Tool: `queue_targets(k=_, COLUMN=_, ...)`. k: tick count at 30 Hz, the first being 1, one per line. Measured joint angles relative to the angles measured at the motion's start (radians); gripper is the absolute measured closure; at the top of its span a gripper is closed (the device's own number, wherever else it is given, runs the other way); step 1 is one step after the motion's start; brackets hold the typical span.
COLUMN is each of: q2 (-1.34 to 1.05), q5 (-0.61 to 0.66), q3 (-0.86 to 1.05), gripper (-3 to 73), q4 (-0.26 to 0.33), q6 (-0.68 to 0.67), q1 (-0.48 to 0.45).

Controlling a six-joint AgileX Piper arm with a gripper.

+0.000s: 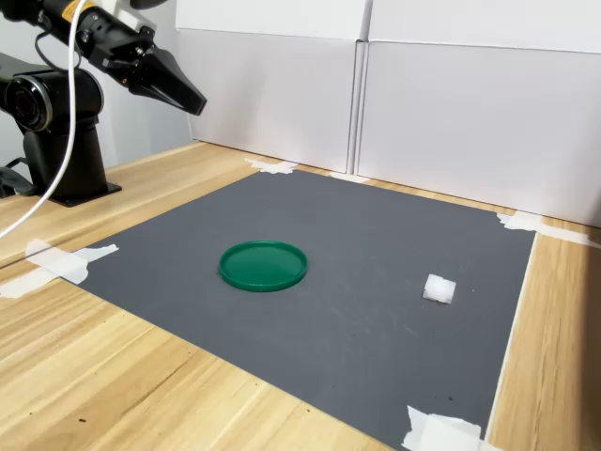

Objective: Grasp a white terminal and put it in the green lid.

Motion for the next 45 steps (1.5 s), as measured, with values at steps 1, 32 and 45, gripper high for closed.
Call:
queue_targets(k=1, q2=0.034, q5=0.000, q3=-0.020, gripper=71.0, q4=0.000, q6=-0.001, q1=0.000)
queue_targets(k=32, q2=0.979, q5=0.352, q3=-0.795, gripper=69.6, q4=-0.071, q6=-0.175, q1=0.000)
queue_targets(k=45, q2=1.185, q5=0.477, q3=-1.028, gripper=41.7, q4=-0.112, q6=-0.211, q1=-0.112)
